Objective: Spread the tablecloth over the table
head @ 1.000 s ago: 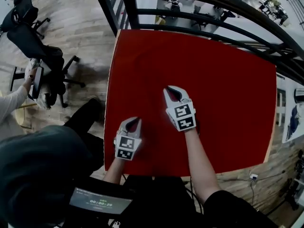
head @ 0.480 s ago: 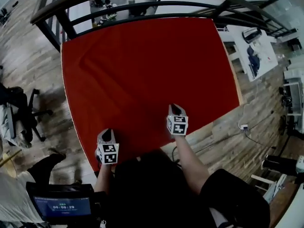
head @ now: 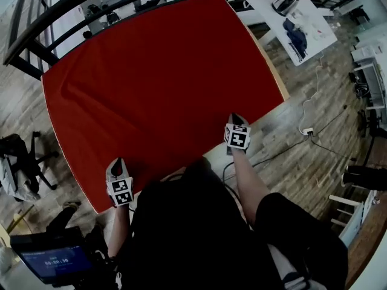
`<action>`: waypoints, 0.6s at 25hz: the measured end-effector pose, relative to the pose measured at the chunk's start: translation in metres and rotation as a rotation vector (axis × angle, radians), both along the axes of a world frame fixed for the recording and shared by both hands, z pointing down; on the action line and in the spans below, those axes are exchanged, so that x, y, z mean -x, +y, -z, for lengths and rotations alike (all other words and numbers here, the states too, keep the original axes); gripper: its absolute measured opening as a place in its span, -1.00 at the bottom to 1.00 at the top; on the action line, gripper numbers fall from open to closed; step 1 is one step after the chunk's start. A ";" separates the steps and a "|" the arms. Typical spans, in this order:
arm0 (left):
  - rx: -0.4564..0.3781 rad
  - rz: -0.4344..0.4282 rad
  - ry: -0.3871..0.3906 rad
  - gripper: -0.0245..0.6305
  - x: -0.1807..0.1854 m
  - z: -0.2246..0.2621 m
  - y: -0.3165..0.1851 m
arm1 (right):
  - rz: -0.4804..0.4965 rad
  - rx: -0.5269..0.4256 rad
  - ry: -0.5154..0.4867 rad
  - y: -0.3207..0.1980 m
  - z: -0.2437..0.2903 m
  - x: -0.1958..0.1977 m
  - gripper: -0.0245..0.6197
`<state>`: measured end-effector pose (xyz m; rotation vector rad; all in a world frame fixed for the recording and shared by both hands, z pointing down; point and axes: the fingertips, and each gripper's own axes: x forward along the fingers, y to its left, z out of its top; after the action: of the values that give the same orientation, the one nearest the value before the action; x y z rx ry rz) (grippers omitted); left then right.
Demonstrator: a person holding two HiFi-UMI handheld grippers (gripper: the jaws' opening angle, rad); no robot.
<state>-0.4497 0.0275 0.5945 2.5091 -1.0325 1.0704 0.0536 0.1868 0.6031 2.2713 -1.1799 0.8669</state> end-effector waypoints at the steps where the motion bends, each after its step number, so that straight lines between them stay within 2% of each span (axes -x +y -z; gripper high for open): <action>1: -0.007 0.003 0.016 -0.92 -0.022 0.003 0.010 | 0.031 -0.009 0.014 0.002 0.002 -0.017 -0.85; 3: 0.012 0.027 0.053 -0.92 -0.061 0.007 0.030 | 0.107 -0.037 0.023 0.001 0.005 -0.038 -0.85; 7: 0.055 0.082 0.092 -0.92 -0.123 0.007 0.057 | 0.303 -0.097 -0.002 -0.015 0.003 -0.048 -0.85; 10: 0.053 0.098 0.095 -0.92 -0.164 0.007 0.074 | 0.440 -0.103 -0.040 -0.016 -0.001 -0.044 -0.85; 15: 0.052 0.140 0.131 -0.92 -0.205 0.011 0.081 | 0.558 -0.145 -0.074 -0.029 0.001 -0.020 -0.85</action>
<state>-0.2450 0.1080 0.5839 2.3903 -1.1090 0.8695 0.0735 0.1574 0.6025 1.8604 -1.8367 0.6617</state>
